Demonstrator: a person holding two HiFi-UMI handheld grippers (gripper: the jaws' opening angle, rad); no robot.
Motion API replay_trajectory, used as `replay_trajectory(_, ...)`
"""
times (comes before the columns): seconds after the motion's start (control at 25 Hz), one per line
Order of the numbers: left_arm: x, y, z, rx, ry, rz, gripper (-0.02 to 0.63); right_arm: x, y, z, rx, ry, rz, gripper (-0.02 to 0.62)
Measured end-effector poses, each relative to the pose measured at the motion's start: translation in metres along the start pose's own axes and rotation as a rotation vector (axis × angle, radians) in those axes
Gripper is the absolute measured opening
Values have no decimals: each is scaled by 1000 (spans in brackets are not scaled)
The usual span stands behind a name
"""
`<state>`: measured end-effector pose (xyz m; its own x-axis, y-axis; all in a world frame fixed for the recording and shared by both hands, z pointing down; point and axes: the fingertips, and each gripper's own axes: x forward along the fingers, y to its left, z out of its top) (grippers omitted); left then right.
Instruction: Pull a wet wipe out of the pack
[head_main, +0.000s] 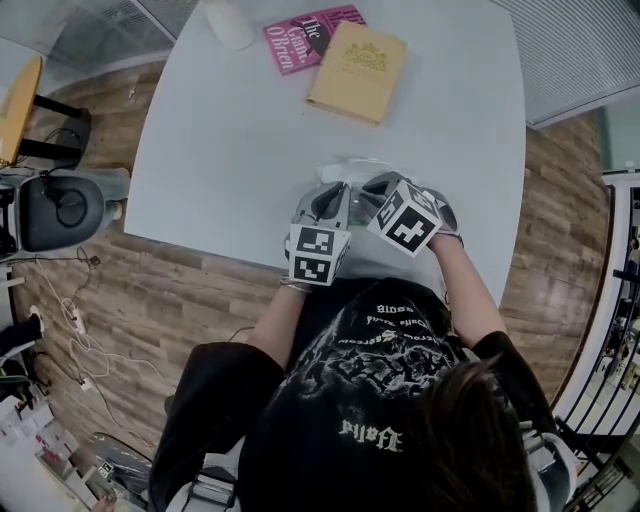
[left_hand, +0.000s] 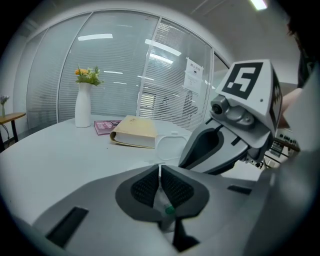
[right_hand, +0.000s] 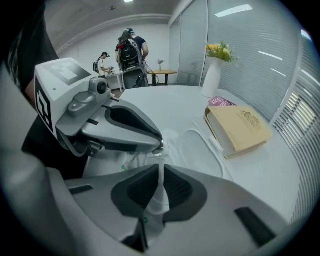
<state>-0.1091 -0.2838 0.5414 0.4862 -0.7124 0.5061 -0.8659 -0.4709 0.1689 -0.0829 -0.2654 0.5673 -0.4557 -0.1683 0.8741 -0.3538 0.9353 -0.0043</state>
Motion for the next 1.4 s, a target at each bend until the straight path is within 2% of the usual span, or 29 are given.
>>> replay_trajectory(0.36, -1, -3, -3, 19, 11, -13, 14, 4, 1, -3, -31, 46, -12, 14)
replay_trajectory(0.52, -1, -2, -1, 22, 6, -10, 14, 5, 1, -3, -8, 40, -10, 0)
replay_trajectory(0.92, 1, 0, -5, 29, 14, -6, 14, -6, -1, 4, 52, -71, -8, -3)
replay_trajectory(1.4, -1, -1, -5, 48, -2, 3, 14, -22, 1, 14, 173, -196, -12, -3)
